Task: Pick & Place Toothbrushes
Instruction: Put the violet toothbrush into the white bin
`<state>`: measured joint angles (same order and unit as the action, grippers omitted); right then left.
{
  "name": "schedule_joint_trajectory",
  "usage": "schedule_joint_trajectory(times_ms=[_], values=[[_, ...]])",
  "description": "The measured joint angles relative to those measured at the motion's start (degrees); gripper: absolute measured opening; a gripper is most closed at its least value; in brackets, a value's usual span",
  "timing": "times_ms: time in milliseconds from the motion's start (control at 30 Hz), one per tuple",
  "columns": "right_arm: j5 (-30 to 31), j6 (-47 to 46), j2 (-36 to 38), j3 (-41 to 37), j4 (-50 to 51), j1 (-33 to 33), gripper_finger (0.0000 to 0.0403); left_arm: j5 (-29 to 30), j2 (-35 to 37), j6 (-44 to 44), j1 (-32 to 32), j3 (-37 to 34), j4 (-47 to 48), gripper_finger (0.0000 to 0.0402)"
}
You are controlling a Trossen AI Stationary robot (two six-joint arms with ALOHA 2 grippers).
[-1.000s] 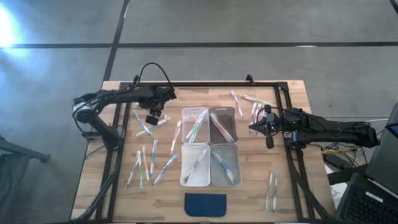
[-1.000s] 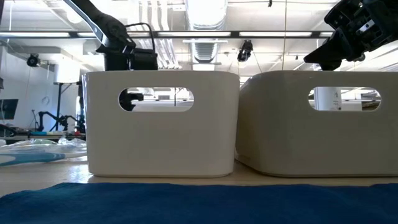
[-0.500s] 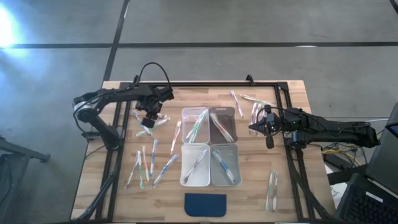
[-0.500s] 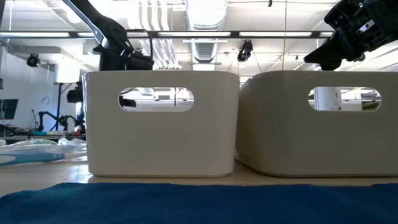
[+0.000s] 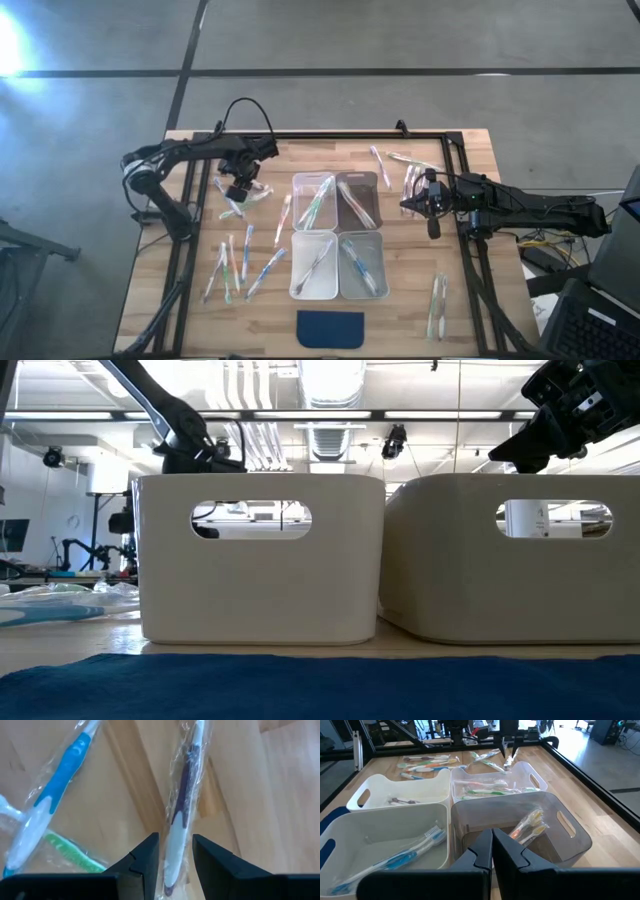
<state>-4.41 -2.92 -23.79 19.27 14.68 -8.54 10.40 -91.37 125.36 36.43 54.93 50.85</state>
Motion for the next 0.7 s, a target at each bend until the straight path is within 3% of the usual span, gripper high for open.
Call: schedule_joint_trajectory(times_ms=[700], values=[[-0.02, 0.02, 0.00, 0.00, 0.00, -0.02, 0.0008, 0.04, 0.16, 1.35, 0.34, -6.38, -10.93, 0.0137]])
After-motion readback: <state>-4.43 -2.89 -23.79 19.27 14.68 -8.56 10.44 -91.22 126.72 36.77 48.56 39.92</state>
